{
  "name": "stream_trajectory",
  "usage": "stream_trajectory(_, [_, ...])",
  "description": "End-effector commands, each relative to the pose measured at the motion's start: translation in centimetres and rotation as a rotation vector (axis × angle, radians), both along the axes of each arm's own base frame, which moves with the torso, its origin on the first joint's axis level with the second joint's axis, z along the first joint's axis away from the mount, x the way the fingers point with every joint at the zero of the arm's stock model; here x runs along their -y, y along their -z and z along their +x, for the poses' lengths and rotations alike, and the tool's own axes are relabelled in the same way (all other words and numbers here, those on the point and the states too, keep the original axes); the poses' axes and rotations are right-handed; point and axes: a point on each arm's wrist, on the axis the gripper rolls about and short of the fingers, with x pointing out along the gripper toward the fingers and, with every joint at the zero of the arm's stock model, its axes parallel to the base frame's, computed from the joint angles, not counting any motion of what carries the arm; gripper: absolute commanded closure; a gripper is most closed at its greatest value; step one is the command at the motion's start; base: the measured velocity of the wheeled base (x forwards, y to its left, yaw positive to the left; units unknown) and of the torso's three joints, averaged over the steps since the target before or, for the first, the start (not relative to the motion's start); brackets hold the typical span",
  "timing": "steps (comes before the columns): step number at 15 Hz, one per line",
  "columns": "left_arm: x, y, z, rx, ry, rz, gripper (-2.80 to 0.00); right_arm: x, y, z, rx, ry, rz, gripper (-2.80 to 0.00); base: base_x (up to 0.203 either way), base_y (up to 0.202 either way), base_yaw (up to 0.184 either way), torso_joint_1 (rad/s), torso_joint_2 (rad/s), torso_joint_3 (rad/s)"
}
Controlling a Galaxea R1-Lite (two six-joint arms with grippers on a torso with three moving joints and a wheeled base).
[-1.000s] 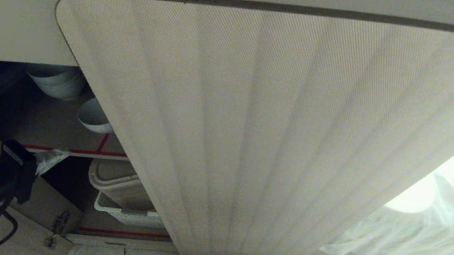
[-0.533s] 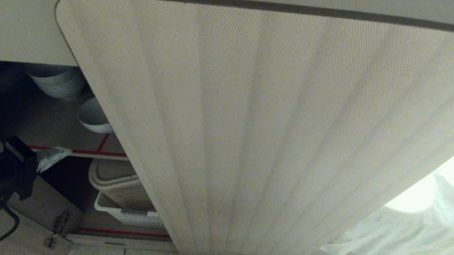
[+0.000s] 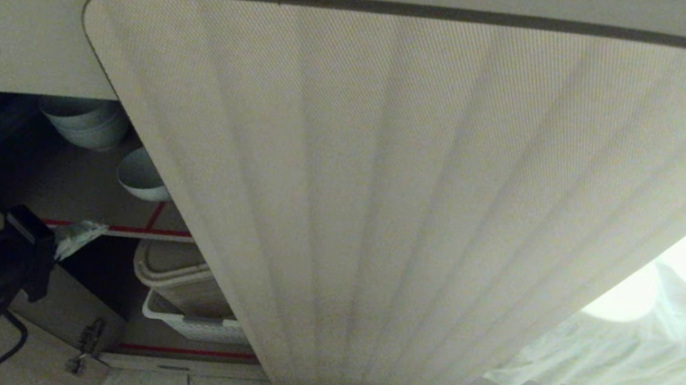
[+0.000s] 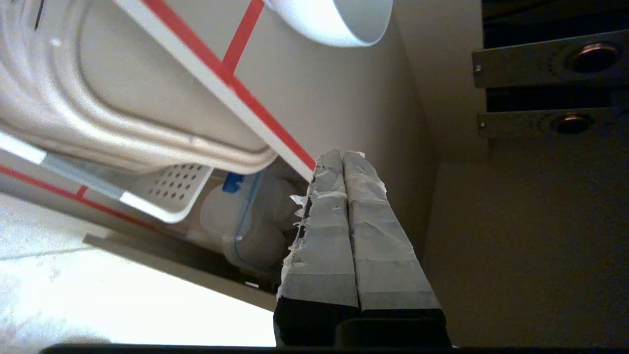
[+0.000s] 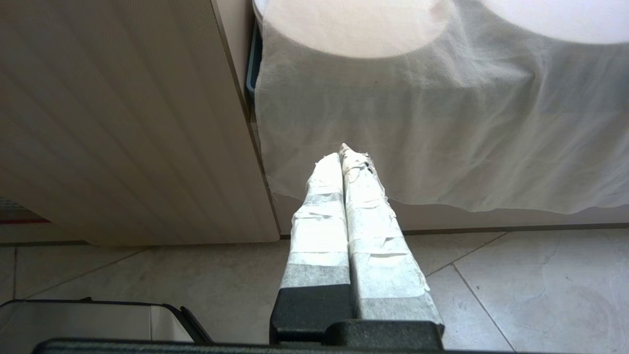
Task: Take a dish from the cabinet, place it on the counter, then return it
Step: Take the bowl from the cabinet
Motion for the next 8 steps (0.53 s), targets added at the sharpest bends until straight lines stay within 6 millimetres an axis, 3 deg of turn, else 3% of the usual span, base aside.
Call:
stream_trajectory(1, [0.1,-0.6,-0.4,0.013,0.002,-0.001,0.00,0.0,0.0,0.0,0.000,-0.001,0.000,0.00,0.000,0.000,0.000,0.000,0.00,0.000])
stream_trajectory(8, [0.2,-2.0,-0.4,-0.003,0.001,-0.004,0.00,0.0,0.0,0.0,0.000,-0.001,0.000,0.00,0.000,0.000,0.000,0.000,0.00,0.000])
